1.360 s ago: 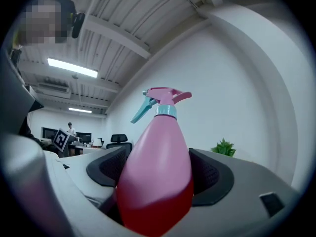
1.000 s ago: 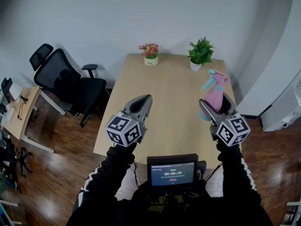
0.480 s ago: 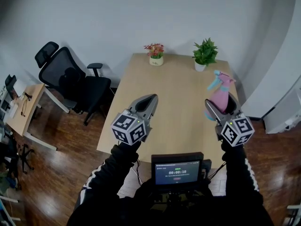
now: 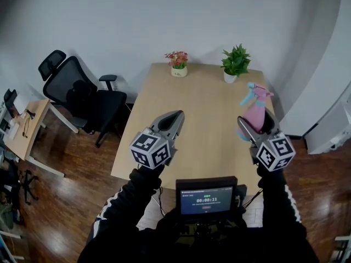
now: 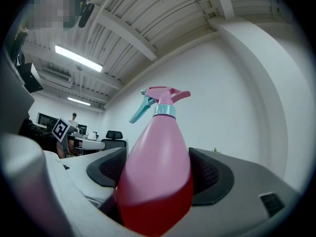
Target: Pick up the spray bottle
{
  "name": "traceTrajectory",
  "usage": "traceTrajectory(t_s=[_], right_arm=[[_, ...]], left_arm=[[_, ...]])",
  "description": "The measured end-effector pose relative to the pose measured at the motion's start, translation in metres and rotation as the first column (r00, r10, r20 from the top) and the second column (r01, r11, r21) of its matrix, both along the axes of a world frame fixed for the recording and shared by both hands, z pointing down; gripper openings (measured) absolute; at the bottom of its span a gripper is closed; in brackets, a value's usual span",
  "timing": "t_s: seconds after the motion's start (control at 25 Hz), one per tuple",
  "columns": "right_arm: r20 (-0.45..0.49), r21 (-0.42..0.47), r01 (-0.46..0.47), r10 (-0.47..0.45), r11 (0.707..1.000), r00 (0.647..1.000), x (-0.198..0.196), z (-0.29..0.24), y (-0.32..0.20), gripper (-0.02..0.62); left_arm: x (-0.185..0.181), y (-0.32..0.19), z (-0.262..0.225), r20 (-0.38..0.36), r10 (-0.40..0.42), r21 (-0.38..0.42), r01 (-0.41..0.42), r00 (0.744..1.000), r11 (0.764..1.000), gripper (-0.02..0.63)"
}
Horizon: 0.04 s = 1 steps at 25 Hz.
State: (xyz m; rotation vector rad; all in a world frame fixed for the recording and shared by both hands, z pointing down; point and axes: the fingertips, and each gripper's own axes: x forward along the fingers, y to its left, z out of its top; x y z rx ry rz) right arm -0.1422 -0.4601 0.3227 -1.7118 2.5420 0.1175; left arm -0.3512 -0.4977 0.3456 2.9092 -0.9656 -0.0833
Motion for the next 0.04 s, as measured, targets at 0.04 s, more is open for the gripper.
traceTrajectory(t_s=[0.04], right_arm=[[0.000,-0.001,0.000,0.000,1.000,1.000,0.0015,0.0011,0.0013,0.376]], left_arm=[[0.0012,0.0010,0.0008,0.000,-0.001,-0.001,0.001,1.000,1.000,0.003]])
